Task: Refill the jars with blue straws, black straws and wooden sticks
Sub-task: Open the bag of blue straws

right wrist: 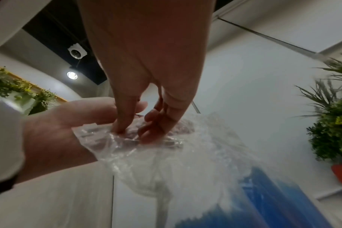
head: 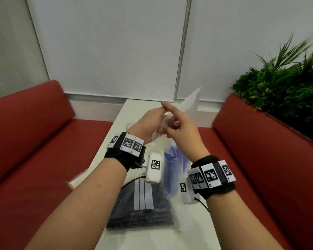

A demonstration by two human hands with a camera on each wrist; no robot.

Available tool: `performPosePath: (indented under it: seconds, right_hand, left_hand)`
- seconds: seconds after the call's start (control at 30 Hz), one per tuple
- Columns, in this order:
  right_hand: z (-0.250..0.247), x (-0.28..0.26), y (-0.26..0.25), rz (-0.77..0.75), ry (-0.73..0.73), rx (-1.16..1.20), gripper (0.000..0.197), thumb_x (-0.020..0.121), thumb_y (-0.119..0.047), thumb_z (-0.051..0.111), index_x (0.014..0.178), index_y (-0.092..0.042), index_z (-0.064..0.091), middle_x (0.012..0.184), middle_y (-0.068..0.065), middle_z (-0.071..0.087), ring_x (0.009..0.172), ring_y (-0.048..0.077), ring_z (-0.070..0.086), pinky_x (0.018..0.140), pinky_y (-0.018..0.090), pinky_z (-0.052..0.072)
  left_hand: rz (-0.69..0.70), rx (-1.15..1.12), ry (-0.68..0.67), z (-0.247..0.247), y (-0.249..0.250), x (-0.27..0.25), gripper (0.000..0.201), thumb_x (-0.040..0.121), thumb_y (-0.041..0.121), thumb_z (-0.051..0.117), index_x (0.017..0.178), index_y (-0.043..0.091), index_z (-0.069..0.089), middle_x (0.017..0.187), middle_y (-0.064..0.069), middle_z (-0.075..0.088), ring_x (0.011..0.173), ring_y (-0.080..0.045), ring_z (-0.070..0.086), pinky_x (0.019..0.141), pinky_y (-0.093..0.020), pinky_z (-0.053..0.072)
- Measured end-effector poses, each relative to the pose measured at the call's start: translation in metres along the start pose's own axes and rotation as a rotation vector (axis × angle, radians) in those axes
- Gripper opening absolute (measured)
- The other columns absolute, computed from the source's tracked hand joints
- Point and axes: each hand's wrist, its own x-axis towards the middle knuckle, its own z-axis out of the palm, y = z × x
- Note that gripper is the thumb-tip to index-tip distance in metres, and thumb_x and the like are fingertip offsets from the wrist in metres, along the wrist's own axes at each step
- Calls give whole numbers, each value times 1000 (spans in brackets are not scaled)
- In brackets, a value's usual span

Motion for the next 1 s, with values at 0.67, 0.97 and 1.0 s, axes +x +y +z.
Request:
performPosePath:
  seconds: [0.67,0.97,1.0]
  right_hand:
    - [17,28,-5,-60,273,-228,21,96,-28,65,115,-34,70,83,-4,59,72,11,57,70,31,51]
    - [17,40,-19,21,34,-393,14,102,-24,48,96,-24,61,73,1,67,46,24,65,52,39,59]
    - [16,39,-19,28,21,-356,15,102,-22,46,95,-25,58,72,3,66,45,27,64,47,36,56]
  left_hand:
    - [394,354,340,-35,-3,-22,13,94,0,67,104,0,76,89,-19,77,81,-23,75,81,-34,63]
    - [412,488,307,-36,0,-24,20,97,2,62,89,12,77,82,-12,76,83,-28,76,79,-36,64]
    - [404,482,300,-36,0,-24,18,99,5,61,91,11,76,83,-12,76,84,-27,76,80,-36,64]
